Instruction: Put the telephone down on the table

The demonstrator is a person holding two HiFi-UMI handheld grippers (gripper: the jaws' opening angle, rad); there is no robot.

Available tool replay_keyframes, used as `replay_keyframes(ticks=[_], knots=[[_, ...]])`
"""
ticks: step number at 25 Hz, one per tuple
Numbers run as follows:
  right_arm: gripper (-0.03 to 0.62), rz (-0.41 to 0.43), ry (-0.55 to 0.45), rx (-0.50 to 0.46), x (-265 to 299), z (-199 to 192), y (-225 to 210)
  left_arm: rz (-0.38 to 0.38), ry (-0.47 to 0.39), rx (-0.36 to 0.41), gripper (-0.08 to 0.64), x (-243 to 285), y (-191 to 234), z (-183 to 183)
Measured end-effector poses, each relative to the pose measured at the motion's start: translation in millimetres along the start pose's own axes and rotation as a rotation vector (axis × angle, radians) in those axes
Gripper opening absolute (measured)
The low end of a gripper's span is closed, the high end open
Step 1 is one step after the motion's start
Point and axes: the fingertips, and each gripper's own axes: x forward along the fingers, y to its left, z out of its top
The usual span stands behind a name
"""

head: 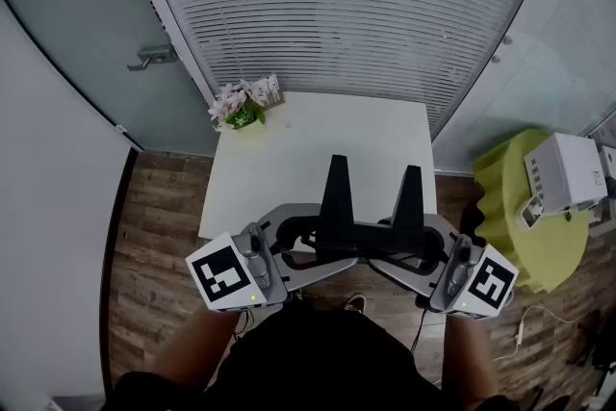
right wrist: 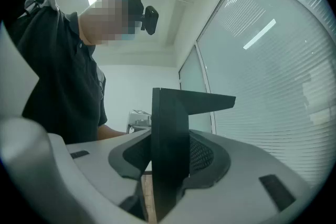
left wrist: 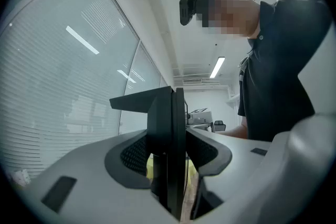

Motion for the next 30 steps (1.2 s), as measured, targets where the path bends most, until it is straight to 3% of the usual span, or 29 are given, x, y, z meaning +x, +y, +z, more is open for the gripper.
replay_keyframes(ticks=[23, 30], knots=[[0.178, 0.006, 0.014, 0.037, -1, -1, -1, 0.010, -0.014, -0.019, 0.209, 1, 0, -1], [0.178, 0.016, -0.019, 0.017, -42, 8, 15, 0.022, -0.004, 0.003, 0.209, 31, -34, 2]])
